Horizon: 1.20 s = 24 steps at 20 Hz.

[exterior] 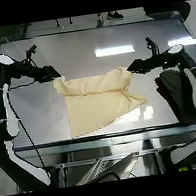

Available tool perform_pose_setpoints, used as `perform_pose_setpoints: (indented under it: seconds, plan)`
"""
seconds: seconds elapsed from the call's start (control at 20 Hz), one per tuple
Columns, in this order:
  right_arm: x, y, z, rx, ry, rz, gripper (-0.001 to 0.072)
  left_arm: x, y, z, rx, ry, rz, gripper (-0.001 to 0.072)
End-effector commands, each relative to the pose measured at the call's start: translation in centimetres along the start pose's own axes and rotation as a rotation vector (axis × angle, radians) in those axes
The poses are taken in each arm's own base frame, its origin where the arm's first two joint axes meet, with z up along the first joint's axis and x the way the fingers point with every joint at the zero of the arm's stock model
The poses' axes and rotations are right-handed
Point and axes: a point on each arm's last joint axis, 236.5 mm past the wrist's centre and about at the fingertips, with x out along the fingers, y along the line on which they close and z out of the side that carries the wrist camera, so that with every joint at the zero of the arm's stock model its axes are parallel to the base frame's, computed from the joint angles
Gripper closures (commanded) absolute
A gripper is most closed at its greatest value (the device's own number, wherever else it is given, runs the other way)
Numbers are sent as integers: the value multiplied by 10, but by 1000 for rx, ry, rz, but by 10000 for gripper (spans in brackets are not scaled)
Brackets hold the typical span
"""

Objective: Fold the shirts.

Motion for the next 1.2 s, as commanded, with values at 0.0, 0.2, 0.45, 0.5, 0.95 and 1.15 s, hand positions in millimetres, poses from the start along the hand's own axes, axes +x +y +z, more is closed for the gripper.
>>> perform_pose_setpoints:
  seconds: [0.0,0.2,0.45,0.5,0.95,1.15]
  plan:
    - [-38,-7,-18,-3,63,-83,211,-2,-13,-55,-117,154,-52,13]
    - [-58,-15,-74,12,274,-163,210,33,-22,-163,-205,345,-16,14]
    - [-41,-28,-132,16,402,-107,210,73,-26,-263,-252,442,56,14]
    - [-36,-37,-142,15,411,-116,210,81,-26,-273,-245,445,69,14]
    - [-10,-87,-156,-68,379,-210,211,125,-22,-291,-182,444,136,61]
    - [-8,-96,-144,-106,334,-241,211,121,-21,-276,-177,411,136,509]
